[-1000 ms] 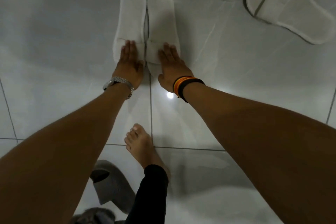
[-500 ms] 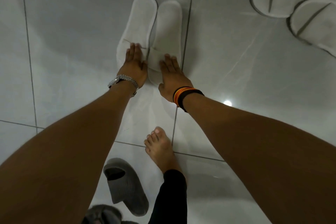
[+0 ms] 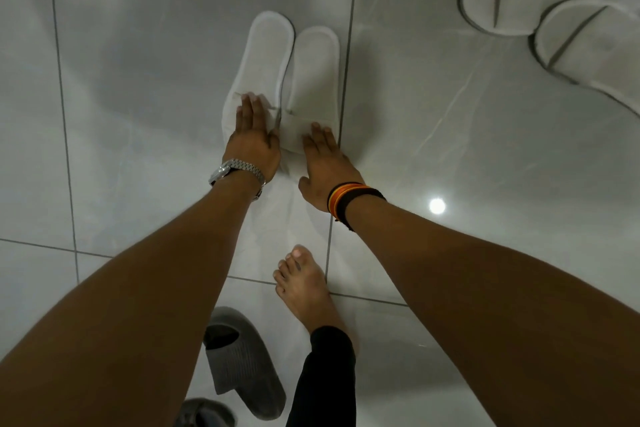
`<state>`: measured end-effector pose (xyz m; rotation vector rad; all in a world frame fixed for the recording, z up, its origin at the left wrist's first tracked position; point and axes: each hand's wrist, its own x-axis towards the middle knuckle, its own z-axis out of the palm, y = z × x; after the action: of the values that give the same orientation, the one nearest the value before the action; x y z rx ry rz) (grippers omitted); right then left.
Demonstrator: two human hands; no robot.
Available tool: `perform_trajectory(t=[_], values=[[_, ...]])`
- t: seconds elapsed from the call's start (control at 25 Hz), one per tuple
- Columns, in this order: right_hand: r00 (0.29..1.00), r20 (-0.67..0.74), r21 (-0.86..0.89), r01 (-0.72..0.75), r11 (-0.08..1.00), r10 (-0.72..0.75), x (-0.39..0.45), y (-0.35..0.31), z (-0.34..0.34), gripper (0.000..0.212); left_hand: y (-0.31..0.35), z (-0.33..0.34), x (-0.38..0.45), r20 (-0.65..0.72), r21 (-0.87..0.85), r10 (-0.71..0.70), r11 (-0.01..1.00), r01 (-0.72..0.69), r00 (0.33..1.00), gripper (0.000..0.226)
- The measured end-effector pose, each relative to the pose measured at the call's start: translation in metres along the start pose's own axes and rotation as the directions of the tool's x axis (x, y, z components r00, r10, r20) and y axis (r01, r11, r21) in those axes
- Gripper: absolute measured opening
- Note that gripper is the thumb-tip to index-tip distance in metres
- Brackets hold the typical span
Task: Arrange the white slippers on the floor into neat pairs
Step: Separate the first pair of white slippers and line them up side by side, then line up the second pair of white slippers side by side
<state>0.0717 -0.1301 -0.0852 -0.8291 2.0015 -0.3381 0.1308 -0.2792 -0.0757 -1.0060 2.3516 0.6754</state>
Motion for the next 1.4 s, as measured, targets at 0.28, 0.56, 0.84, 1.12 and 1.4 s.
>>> perform_trajectory(t=[0.28,0.56,0.84,1.12,1.4], values=[[0.996,-0.054,0.086,-0.067,0.994,0.072,-0.059,0.05,-0.035,0.077,0.052,0.003,-0.026,-0.021,0.17,0.097,0.981,-0.092,0.995,0.068],[0.849,-0.296,0.11,-0.425,0.899,0.438,-0.131,0.234,-0.109,0.081,0.229,0.063,-0.005,0.072,0.219,0.31,0.922,-0.318,0.948,0.071],[0.828,-0.341,0.13,-0.426,0.895,0.444,-0.125,0.352,-0.17,0.087,0.354,0.097,0.07,0.094,0.349,0.468,0.811,-0.469,0.879,0.069],[0.754,-0.357,0.102,-0.555,0.826,0.551,-0.153,0.354,-0.151,0.075,0.354,0.108,0.031,0.166,0.272,0.34,0.887,-0.374,0.926,0.065],[0.537,-0.315,0.27,-0.74,0.617,0.782,-0.15,0.384,-0.175,0.072,0.3,0.122,-0.02,0.246,0.283,0.413,0.835,-0.472,0.877,0.072]])
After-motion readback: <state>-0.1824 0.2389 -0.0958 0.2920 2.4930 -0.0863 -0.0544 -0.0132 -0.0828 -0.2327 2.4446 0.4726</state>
